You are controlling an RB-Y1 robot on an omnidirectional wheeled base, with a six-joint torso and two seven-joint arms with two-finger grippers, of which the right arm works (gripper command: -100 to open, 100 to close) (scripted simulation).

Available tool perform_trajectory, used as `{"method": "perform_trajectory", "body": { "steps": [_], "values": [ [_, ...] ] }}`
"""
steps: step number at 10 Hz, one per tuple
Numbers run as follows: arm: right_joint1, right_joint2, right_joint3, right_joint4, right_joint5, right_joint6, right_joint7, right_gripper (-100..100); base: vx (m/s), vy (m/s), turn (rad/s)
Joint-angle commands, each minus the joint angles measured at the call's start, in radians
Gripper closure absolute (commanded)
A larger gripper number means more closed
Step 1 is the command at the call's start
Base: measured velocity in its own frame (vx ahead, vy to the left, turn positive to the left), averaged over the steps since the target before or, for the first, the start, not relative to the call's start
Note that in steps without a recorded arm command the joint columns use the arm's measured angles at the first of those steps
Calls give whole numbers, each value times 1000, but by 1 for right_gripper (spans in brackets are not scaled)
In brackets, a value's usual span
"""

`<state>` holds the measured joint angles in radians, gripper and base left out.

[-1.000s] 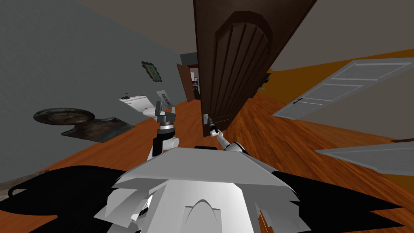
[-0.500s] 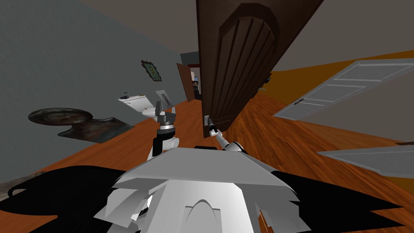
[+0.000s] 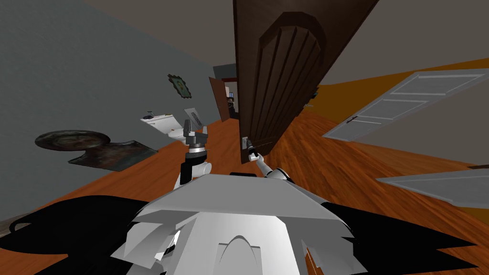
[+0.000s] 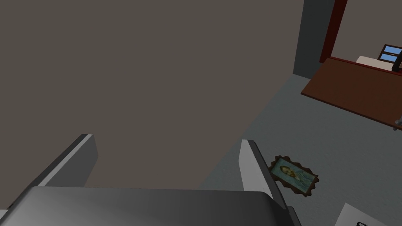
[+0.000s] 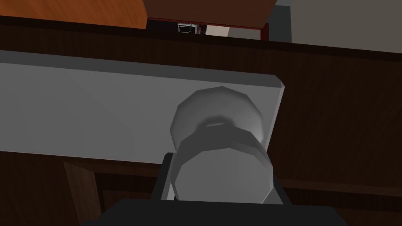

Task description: Push the door open

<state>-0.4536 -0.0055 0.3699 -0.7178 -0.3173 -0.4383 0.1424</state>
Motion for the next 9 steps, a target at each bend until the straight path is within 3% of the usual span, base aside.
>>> {"method": "perform_trajectory", "body": {
  "steps": [1, 2, 5, 9],
  "values": [
    [-24, -2, -5, 36, -2, -26, -7, 100, 44, 65, -33],
    [-26, -21, -25, 38, -9, -27, -2, 100, 107, 118, -53],
    [-29, -30, -55, 41, -18, -28, 5, 100, 141, 200, -74],
    [-33, -7, -98, 46, -32, -30, 15, 100, 153, 185, -87]
  ]
}}
